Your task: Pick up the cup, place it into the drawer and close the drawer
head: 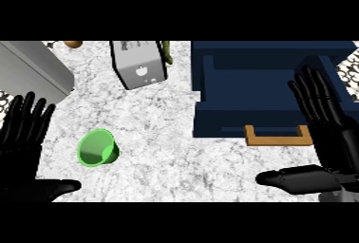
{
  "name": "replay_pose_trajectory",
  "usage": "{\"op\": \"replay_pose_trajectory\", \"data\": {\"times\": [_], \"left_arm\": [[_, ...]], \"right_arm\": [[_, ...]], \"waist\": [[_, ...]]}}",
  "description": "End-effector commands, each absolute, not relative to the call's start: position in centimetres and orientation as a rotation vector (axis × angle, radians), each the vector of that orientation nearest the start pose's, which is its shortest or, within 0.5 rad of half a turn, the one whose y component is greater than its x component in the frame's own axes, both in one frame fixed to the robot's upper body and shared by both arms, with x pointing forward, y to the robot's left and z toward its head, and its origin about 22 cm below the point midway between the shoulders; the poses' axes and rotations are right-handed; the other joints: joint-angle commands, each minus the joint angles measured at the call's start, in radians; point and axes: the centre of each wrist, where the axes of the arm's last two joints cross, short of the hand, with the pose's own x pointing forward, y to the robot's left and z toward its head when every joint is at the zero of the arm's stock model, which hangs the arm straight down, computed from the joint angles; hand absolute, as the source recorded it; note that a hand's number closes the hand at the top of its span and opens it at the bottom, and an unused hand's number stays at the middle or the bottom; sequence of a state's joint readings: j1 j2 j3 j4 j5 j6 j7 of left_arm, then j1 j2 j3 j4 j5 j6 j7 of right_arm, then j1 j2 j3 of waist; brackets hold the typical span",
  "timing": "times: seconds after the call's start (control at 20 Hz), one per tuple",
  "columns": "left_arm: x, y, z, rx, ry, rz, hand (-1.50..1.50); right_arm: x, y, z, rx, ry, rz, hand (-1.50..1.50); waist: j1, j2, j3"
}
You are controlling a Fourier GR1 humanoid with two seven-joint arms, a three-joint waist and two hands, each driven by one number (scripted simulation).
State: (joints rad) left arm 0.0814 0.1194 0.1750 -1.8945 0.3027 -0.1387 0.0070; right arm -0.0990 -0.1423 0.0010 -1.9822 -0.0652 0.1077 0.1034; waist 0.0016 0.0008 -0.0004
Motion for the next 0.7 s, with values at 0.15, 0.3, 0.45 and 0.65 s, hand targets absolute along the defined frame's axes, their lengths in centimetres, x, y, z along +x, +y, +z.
{"op": "replay_pose_trajectory", "data": {"times": [0.15,0.3,0.45,0.65], "left_arm": [[22.8,30.4,3.6,-0.048,-1.758,0.109,-1.50],[21.3,32.0,0.3,-0.037,-1.732,0.124,-1.50],[20.6,31.4,-4.1,-0.001,-1.701,0.138,-1.50],[21.6,33.7,-4.6,0.048,-1.666,0.154,-1.50]], "right_arm": [[25.6,-24.8,13.2,0.073,-1.973,0.231,-1.50],[26.6,-24.0,12.6,0.084,-1.977,0.254,-1.50],[25.4,-24.3,12.0,0.066,-2.008,0.248,-1.50],[25.6,-25.2,14.0,0.053,-1.993,0.276,-1.50]], "waist": [[-0.002,0.000,0.000],[0.001,0.000,0.000],[-0.003,0.000,0.000],[-0.003,-0.001,0.000]]}}
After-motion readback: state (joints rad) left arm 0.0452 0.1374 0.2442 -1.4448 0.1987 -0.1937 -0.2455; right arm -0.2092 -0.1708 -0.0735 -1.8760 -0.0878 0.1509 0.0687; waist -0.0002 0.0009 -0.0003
